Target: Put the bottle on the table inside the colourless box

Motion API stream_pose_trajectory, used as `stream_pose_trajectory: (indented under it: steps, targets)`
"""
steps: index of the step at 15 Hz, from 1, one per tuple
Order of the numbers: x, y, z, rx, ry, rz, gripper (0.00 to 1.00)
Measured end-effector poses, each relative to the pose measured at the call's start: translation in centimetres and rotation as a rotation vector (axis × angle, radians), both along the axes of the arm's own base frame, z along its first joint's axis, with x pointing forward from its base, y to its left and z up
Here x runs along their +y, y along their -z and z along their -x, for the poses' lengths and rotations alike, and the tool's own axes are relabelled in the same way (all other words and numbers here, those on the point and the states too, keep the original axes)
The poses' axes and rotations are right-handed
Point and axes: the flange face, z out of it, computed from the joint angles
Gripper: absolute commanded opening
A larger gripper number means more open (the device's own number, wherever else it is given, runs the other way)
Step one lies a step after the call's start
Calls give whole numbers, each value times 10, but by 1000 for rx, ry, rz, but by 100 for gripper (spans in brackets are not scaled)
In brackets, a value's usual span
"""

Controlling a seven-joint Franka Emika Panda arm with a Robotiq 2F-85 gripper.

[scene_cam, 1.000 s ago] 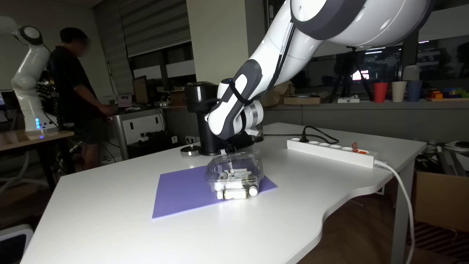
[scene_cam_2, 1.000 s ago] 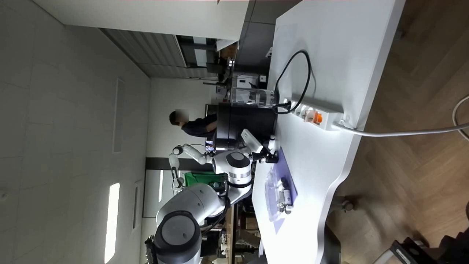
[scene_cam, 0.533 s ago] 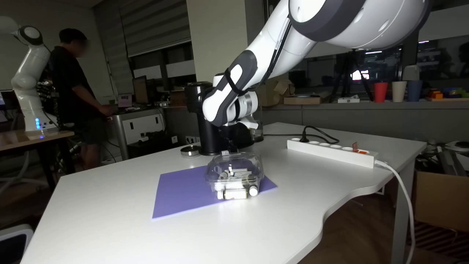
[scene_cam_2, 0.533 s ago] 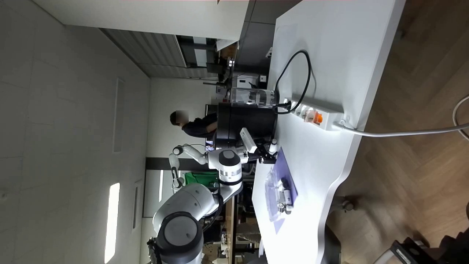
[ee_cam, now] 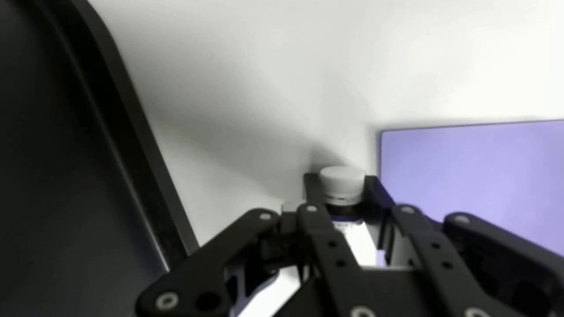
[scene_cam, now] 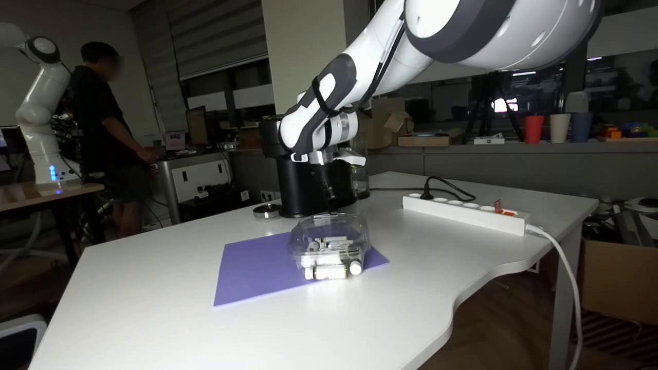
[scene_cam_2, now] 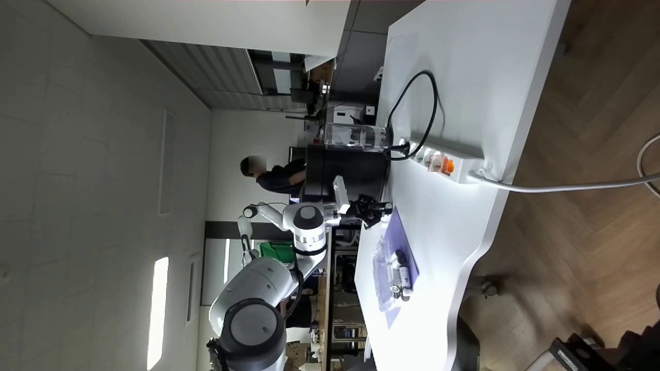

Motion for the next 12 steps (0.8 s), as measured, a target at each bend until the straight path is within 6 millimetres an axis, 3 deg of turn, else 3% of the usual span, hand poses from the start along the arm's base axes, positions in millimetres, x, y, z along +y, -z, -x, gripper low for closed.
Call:
stream_pose_trajectory:
  steps: [3, 6, 12]
  targets:
    - [-7, -9, 0, 33, 20, 2, 7]
    - [-14, -34, -3, 43, 25, 9, 7]
    - [-22, -119, 11, 215, -96, 6, 7]
